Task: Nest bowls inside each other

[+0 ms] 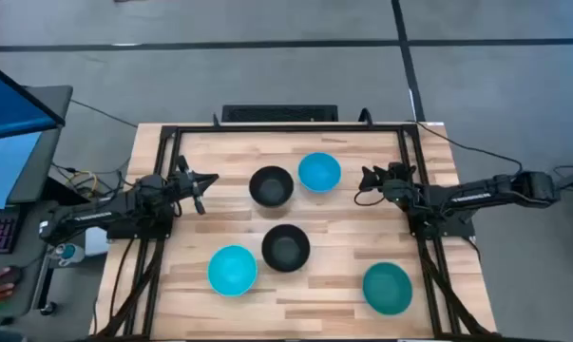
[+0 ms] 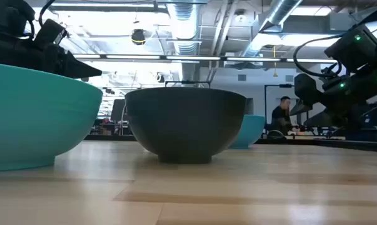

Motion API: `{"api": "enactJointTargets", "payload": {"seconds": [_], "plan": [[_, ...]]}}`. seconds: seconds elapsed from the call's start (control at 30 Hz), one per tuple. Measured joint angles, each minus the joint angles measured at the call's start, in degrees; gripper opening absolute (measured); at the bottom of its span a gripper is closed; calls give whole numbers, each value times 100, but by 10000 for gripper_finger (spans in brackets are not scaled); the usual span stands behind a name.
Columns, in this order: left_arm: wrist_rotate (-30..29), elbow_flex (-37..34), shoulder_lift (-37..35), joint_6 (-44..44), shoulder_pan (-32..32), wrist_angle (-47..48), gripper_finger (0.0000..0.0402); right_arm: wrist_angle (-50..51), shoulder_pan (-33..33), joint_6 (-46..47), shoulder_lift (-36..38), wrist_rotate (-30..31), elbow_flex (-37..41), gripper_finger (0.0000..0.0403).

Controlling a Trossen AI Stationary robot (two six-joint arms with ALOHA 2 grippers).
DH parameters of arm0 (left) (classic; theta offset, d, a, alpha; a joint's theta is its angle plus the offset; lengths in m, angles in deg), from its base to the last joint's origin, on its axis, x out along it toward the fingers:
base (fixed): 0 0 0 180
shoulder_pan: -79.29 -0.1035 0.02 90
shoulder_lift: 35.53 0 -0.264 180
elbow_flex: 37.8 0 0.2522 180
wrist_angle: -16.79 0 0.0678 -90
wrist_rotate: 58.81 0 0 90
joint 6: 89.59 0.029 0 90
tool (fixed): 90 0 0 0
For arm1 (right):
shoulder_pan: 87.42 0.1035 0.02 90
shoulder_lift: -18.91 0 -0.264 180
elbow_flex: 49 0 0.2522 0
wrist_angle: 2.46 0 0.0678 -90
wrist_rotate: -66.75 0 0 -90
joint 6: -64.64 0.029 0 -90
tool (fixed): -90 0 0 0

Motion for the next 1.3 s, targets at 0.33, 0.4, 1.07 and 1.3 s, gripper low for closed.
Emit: {"api": "enactJointTargets", "payload": {"seconds": [0.33,0.4,1.07,1.3], "plan": [[0,0,0,0,0,0,16,0,0,-8,0,0,0,270],[0,0,0,0,0,0,16,0,0,-7,0,0,0,270],[764,-22,-4,-3,-6,-456,16,-412,-404,1082,12,-248,0,270],[-1272,-20,-3,-6699,-12,-712,14,-1279,-452,1261,-135,-1457,-797,270]]}}
